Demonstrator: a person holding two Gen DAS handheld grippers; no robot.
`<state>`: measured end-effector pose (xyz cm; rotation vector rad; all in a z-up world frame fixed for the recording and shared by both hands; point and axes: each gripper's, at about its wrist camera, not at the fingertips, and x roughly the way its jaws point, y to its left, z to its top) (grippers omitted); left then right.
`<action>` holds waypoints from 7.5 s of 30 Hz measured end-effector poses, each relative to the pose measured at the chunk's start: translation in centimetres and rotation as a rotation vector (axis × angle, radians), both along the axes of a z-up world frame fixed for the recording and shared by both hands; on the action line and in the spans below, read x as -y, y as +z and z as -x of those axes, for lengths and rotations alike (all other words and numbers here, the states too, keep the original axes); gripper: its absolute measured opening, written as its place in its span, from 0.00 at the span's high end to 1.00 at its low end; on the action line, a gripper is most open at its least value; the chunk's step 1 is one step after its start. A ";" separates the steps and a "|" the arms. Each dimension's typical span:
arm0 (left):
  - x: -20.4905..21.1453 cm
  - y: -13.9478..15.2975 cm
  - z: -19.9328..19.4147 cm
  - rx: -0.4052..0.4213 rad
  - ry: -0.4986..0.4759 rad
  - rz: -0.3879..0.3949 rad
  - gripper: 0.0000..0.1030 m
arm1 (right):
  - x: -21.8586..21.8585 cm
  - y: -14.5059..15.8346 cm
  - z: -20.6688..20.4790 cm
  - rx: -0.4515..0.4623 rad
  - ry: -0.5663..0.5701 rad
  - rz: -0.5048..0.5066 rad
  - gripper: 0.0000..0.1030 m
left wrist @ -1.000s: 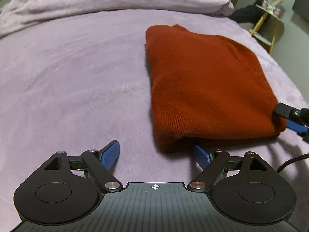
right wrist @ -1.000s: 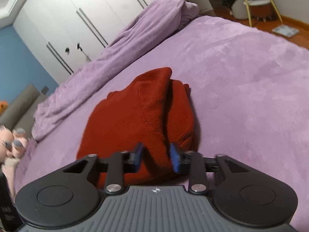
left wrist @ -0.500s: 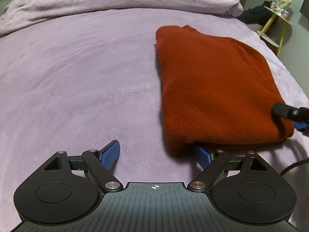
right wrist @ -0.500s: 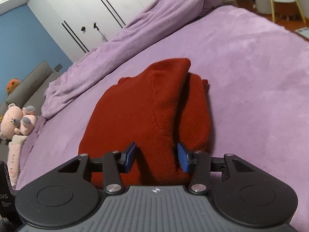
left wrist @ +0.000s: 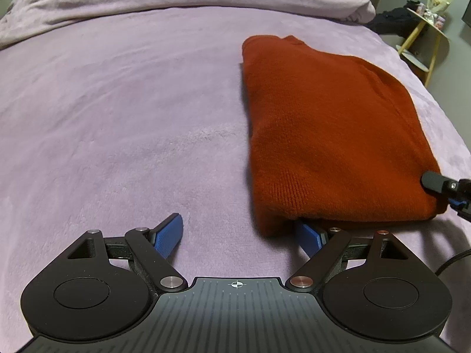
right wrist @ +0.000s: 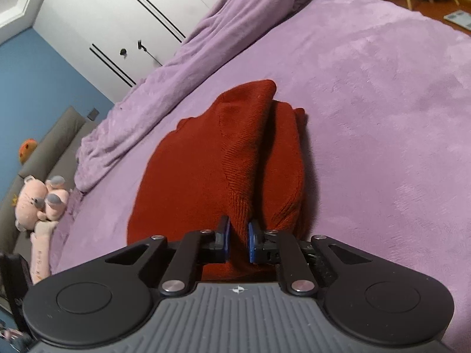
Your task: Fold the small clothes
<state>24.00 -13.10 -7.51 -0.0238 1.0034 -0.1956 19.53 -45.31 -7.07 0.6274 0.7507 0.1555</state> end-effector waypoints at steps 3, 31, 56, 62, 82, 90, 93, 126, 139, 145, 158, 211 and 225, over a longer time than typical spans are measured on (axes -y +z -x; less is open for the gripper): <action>-0.6 0.3 -0.2 -0.010 0.008 0.012 0.16 | -0.4 0.5 0.0 0.000 0.015 0.077 0.89; -3.0 -4.6 -13.1 -0.225 0.024 0.695 0.39 | 5.4 -5.9 -9.4 -0.129 -0.049 -0.509 0.63; -12.6 5.7 -2.3 0.018 0.161 0.218 0.42 | -6.9 3.2 -5.0 -0.096 -0.015 -0.223 0.49; -9.5 4.6 -6.0 0.024 0.208 0.194 0.41 | -12.7 4.2 -9.8 -0.164 0.065 -0.007 0.77; -9.7 0.3 -7.6 0.055 0.208 0.126 0.15 | -10.2 2.1 -1.4 0.016 0.078 -0.024 0.54; -12.3 2.4 8.1 0.093 0.104 0.151 0.17 | -11.3 2.0 5.6 0.012 0.266 0.086 0.49; -12.2 1.6 11.0 0.088 0.072 0.109 0.16 | -12.9 2.7 6.0 0.031 0.284 0.162 0.53; -11.7 0.4 9.9 0.001 0.210 -0.058 0.21 | -16.1 2.5 7.5 -0.123 0.069 0.224 0.92; -11.0 1.0 11.7 0.028 0.170 -0.154 0.13 | -16.8 3.6 9.9 -0.141 0.006 0.308 0.43; -10.6 3.6 15.0 0.079 0.170 -0.118 0.08 | -20.0 4.7 14.4 -0.145 0.021 0.442 0.10; -10.1 7.0 16.6 0.132 0.147 -0.170 0.06 | -24.0 7.5 14.5 -0.218 0.089 0.602 0.04; -9.6 7.5 16.7 0.066 0.101 -0.166 0.02 | -25.3 8.7 14.6 -0.229 0.027 0.638 0.04; -9.5 7.4 16.7 0.065 0.097 -0.168 0.02 | -25.2 8.7 14.8 -0.219 0.024 0.630 0.04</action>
